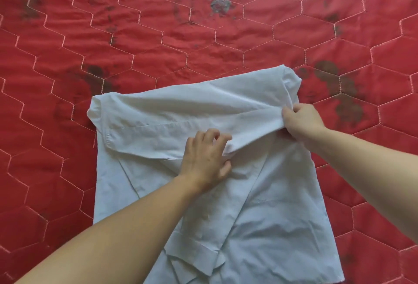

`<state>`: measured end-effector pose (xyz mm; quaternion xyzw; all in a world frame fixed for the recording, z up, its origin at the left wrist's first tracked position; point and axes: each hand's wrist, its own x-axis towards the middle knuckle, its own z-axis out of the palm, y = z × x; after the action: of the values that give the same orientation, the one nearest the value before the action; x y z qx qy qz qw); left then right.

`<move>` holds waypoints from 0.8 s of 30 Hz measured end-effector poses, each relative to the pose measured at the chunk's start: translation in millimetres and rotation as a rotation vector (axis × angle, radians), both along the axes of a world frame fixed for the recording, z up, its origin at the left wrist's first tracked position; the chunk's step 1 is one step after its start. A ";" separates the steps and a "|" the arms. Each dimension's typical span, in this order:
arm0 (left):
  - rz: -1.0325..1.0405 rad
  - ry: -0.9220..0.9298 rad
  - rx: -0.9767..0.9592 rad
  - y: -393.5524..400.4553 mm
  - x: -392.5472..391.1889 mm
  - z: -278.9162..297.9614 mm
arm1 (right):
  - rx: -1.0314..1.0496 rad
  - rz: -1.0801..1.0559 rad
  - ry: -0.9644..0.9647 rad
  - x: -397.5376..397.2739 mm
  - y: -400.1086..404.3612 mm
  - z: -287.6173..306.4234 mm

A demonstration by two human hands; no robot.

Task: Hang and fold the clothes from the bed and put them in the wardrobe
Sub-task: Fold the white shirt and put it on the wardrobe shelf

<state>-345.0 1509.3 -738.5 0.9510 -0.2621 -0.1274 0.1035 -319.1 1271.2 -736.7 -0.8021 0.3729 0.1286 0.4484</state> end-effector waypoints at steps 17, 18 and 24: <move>-0.102 -0.004 0.274 41.7 -90.3 14.9 | -0.572 1.226 -0.293 -163.4 74.8 -3.3; -0.115 0.019 0.284 50.5 -104.6 14.5 | -0.552 1.268 -0.302 -181.4 80.5 -3.8; -0.104 0.222 0.233 93.9 -183.2 12.9 | -0.520 1.494 -0.163 -250.4 92.4 -10.6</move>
<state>-528.3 1603.3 -725.6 0.9218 -0.2812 -0.2664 0.0142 -569.5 1363.5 -747.3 -0.9258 -0.2797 0.2452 0.0675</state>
